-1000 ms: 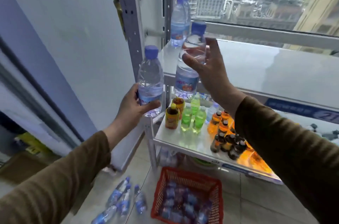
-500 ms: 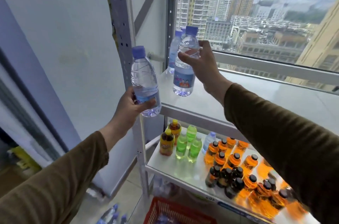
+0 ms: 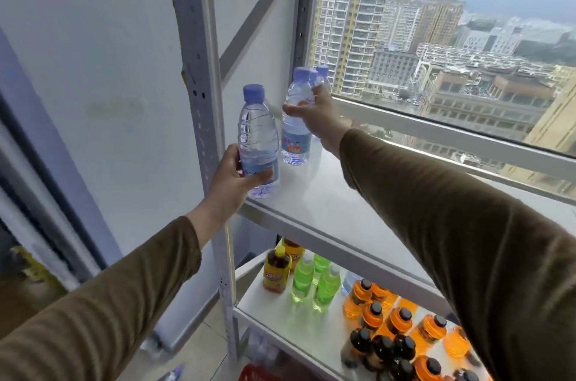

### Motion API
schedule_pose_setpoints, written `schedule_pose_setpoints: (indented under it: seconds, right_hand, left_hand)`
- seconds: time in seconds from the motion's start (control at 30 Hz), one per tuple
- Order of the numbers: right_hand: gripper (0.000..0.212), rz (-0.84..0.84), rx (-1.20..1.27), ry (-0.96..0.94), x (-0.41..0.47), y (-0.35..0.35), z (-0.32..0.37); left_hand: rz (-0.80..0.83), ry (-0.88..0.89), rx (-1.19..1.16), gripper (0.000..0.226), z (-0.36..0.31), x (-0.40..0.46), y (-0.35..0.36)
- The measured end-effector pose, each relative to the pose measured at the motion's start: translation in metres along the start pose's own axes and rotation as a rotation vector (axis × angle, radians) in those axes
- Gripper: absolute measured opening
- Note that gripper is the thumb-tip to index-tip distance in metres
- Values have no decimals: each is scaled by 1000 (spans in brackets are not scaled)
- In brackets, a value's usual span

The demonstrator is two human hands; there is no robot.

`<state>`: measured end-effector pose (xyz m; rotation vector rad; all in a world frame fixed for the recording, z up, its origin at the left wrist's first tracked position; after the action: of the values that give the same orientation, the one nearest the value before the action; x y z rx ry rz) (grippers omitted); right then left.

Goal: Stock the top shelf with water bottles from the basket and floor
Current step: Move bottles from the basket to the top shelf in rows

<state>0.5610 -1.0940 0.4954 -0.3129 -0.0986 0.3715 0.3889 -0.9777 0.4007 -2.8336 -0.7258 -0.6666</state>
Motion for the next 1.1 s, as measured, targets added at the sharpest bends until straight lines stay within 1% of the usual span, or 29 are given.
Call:
schedule_pose_setpoints:
  seconds: [0.23, 0.37, 0.47, 0.53, 0.63, 0.7, 0.77, 0.87, 1.0, 1.1]
  right_hand:
    - [63, 59, -67, -28, 37, 13, -16]
    - [59, 52, -93, -59, 45, 13, -24]
    - [57, 9, -120, -95, 50, 11, -29]
    - [60, -9, -102, -102, 54, 8, -32]
    - [70, -24, -105, -116, 60, 5, -37]
    - [67, -28, -127, -124, 62, 5, -39]
    - [66, -9, -132, -123, 64, 6, -43]
    - [73, 33, -148, -130, 64, 6, -49]
    - [83, 78, -171, -122, 63, 5, -57]
    - [77, 71, -153, -109, 63, 5, -58]
  left_hand:
    - [-65, -31, 59, 48, 22, 28, 11]
    - [-69, -48, 107, 56, 29, 42, 12]
    - [-58, -56, 150, 58, 34, 52, 15]
    - [-56, -49, 192, 59, 38, 58, 18]
    - [-81, -23, 247, 62, 46, 62, 22]
    - [-110, -8, 284, 65, 50, 60, 24]
    - [-127, 4, 299, 70, 52, 56, 25]
    - [-119, 8, 350, 77, 56, 51, 23]
    - [-117, 14, 417, 74, 55, 51, 20]
    - [-111, 6, 421, 74, 54, 51, 21]
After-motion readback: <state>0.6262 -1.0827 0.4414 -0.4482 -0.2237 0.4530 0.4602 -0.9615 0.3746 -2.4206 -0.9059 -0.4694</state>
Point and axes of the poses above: each hand's wrist, its own x-axis towards the middle knuckle, its own y-axis out of the palm, z = x × y, the point moved 4 cm from there along x, towards the middle knuckle, and after that the axes turned 13 degrees about y, right-handed, at the moved point
